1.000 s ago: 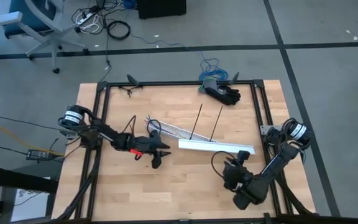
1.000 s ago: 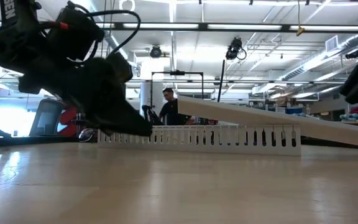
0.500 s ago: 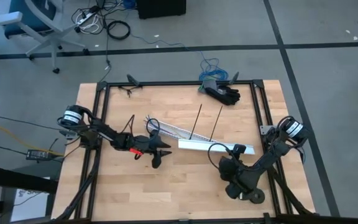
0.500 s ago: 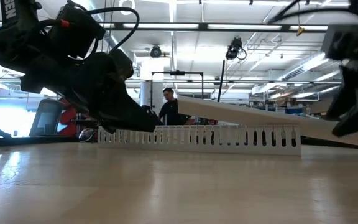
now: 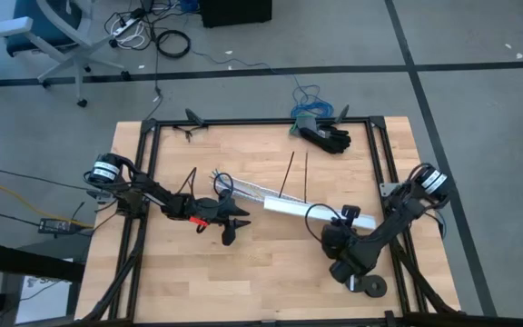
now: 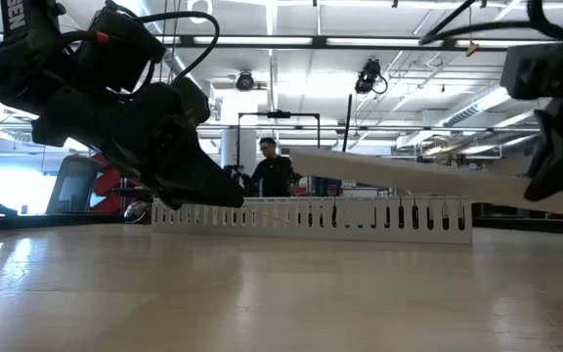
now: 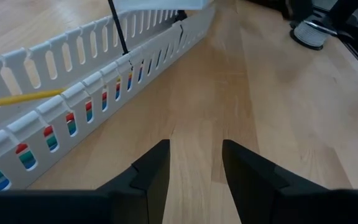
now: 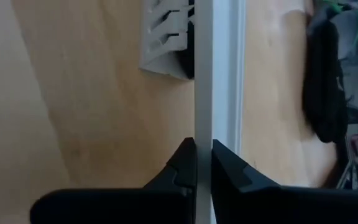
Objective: Ziptie cables
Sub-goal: Close the white cable duct lid
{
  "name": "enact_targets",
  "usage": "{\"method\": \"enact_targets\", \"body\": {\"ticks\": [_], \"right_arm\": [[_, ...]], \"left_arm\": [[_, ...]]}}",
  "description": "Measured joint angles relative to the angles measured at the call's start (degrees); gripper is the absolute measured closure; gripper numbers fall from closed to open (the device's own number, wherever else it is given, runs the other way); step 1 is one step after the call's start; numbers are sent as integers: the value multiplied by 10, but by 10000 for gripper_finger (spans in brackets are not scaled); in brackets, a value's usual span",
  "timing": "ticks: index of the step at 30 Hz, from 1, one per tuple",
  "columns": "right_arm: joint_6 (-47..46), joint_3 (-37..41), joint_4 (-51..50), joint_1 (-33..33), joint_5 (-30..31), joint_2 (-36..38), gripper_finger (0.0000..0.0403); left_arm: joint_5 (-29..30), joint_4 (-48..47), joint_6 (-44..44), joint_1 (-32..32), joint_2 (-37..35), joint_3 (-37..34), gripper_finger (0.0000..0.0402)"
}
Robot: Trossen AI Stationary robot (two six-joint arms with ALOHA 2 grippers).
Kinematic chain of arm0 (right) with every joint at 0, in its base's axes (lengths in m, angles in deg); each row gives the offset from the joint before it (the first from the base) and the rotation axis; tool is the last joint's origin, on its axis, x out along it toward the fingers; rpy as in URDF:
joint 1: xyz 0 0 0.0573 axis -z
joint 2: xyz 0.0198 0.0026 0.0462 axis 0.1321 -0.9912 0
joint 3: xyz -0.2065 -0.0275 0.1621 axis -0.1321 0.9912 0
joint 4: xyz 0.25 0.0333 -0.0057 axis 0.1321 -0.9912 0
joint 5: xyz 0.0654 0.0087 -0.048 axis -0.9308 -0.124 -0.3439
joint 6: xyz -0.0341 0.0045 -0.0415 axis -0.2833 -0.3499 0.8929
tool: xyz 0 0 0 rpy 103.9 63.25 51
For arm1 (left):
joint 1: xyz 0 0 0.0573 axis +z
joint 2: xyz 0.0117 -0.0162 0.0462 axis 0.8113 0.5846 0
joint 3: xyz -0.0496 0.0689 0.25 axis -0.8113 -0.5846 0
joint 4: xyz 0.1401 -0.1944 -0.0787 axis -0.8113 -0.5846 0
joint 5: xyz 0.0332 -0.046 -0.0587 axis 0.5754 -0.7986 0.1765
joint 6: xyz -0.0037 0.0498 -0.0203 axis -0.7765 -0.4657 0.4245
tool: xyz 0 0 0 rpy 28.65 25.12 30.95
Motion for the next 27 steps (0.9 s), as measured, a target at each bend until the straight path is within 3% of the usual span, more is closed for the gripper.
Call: {"method": "enact_targets", "body": {"ticks": [9, 19, 23, 27], "right_arm": [[62, 0, -8, 13, -48, 182, 396], [230, 113, 158, 170, -281, 440, 397], [277, 172, 220, 254, -373, 508, 397], [320, 238, 299, 339, -506, 537, 397]], "left_arm": [[0, 0, -1, 0, 0, 0, 244], [0, 0, -1, 0, 0, 0, 244], [0, 0, -6, 1, 0, 0, 244], [0, 5, -33, 6, 0, 0, 244]]}}
